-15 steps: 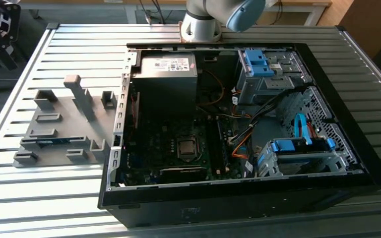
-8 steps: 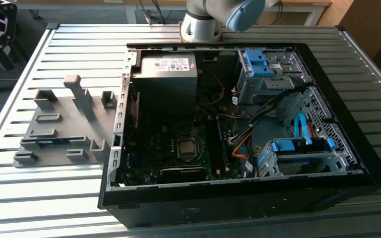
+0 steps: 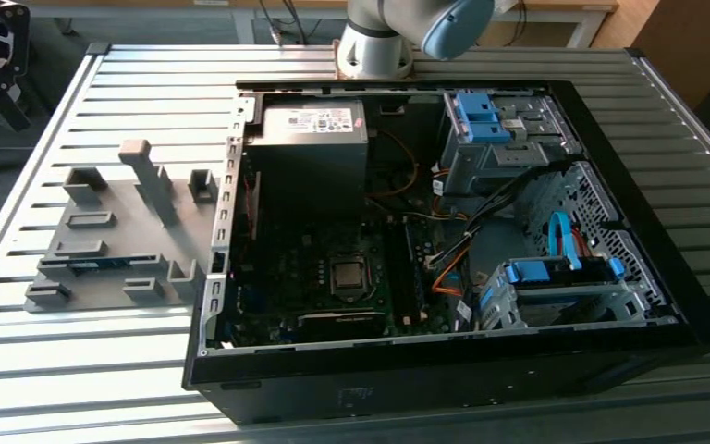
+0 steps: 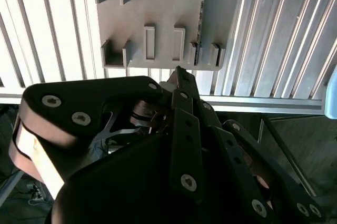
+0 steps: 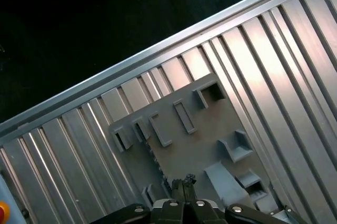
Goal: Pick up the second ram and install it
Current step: 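Pick up the second ram and move it above second insertion slot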
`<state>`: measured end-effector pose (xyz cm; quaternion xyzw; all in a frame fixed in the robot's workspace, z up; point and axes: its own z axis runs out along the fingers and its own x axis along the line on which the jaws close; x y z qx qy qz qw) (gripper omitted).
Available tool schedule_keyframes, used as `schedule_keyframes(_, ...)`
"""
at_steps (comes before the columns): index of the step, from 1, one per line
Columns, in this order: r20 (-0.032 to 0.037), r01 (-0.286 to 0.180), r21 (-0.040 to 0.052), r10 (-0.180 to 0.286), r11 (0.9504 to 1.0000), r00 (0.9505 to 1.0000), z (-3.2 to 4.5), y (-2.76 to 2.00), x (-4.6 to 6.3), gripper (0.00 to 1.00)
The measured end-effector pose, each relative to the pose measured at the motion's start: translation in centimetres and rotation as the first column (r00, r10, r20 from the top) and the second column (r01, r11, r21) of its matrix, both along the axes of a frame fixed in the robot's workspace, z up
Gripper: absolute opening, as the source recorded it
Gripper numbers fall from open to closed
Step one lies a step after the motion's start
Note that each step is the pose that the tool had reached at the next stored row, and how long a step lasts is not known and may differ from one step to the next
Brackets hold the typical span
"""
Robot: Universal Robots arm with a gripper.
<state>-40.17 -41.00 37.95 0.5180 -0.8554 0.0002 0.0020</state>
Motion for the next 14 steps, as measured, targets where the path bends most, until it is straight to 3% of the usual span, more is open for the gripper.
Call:
schedule_keyframes(4,0.0054,-0.009,0.0184,0.008,0.9998,0.9999,-0.01,-0.02,-0.03,0.1)
schedule_keyframes(9,0.0054,-0.078,0.0185,0.078,0.9968,0.9969,-0.05,-0.03,-0.04,0.1)
schedule_keyframes(14,0.0054,-0.161,0.0185,0.16,0.9868,0.987,-0.12,-0.03,-0.05,0.1)
